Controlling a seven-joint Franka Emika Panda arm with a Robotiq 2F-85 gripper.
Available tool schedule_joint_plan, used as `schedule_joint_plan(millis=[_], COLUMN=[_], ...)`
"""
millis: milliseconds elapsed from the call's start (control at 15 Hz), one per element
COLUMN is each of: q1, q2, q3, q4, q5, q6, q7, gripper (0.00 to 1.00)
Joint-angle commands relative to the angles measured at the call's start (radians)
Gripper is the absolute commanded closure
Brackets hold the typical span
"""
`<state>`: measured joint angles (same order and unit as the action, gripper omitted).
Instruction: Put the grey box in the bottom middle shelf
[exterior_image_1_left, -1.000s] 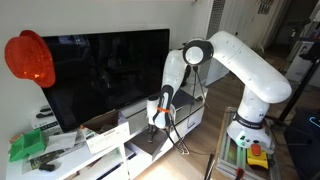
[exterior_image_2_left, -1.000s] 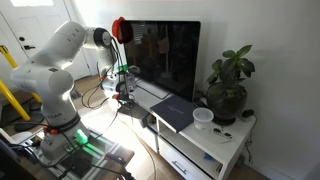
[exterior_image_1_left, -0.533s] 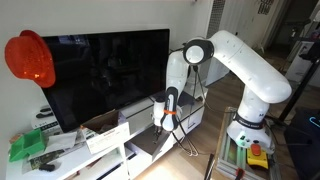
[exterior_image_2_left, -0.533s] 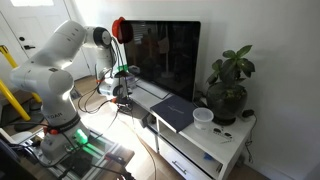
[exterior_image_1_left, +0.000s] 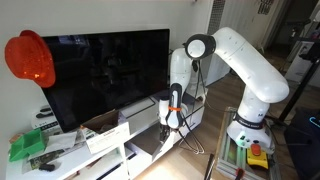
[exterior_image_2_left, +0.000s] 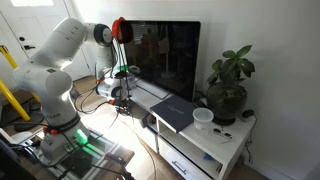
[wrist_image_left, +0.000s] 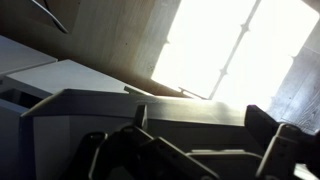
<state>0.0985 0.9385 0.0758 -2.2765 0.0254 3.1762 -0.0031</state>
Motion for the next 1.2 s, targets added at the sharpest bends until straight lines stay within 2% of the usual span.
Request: schedule_joint_plan(millis=[0,333,667,1133], q1=[-0.03,-0.058,-0.035,-0.042], q2=[0.031,0.089,0.172,0.263], q3=[0.009,0.025,0.003,0.009], q4=[0.013,0.051,0.126,0.239], q5=[-0.022,-0.022,-0.023,-0.013], q6=[0.001,0.008,0.099,0.167], q7=[-0.015,-0.019,-0.02,-0.004], gripper=[0.0,0.0,0.0,0.0])
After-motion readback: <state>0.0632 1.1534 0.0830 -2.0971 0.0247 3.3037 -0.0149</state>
